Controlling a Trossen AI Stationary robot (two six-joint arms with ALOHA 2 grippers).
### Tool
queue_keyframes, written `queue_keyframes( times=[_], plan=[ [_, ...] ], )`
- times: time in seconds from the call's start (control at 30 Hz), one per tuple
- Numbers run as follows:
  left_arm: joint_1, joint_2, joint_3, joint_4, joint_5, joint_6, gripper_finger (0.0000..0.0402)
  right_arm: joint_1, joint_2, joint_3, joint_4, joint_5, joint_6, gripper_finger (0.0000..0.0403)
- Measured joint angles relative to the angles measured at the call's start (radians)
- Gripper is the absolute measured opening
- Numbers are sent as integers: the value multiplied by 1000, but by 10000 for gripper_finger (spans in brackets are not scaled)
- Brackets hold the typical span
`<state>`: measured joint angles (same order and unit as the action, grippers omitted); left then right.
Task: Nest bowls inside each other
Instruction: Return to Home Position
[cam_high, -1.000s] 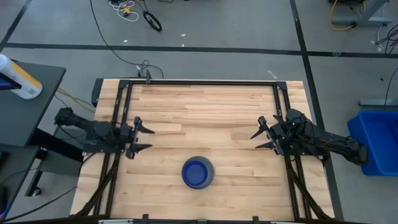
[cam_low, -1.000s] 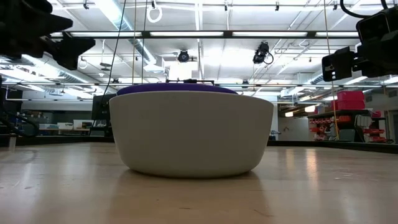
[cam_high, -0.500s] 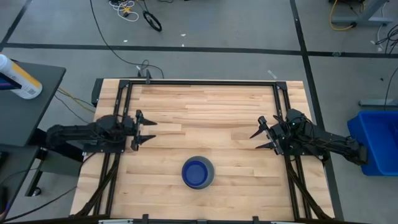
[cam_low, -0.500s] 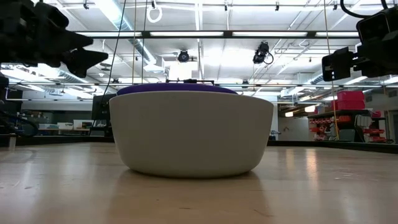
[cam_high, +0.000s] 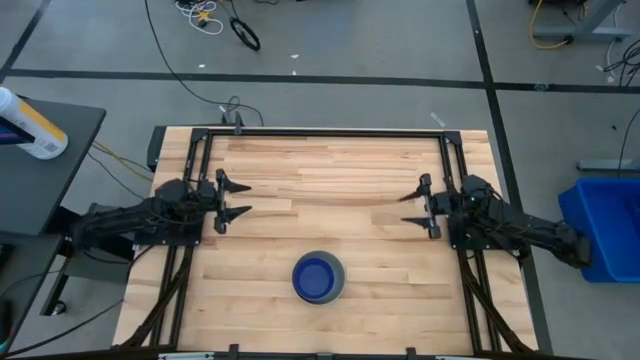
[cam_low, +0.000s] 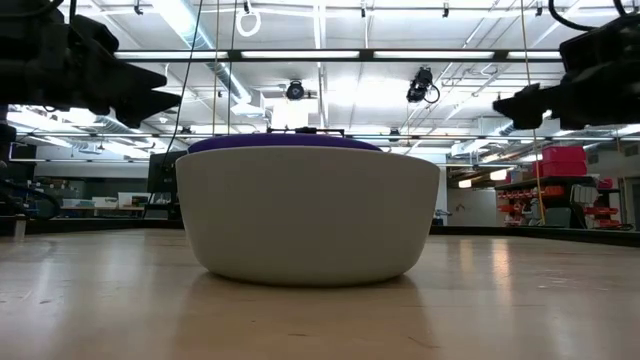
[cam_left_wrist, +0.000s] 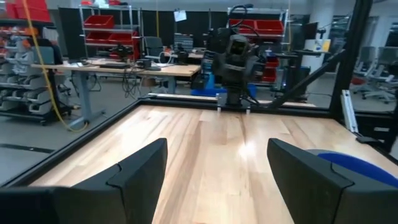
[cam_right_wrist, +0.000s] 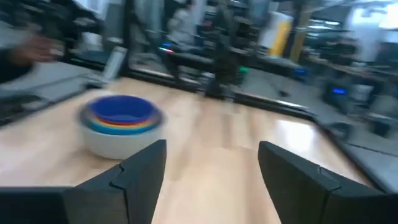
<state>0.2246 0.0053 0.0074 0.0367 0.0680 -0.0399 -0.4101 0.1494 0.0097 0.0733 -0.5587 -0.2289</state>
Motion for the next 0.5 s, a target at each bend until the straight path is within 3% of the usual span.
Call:
queue_keyframes(
  times=[0.3, 0.5],
  plan=[
    [42, 31, 0, 12, 83, -6, 286, -138, 99, 0, -5, 193, 71, 273],
    [42, 55, -1, 14, 94, -8, 286, -147, 214, 0, 92, 469, 162, 266]
  ],
)
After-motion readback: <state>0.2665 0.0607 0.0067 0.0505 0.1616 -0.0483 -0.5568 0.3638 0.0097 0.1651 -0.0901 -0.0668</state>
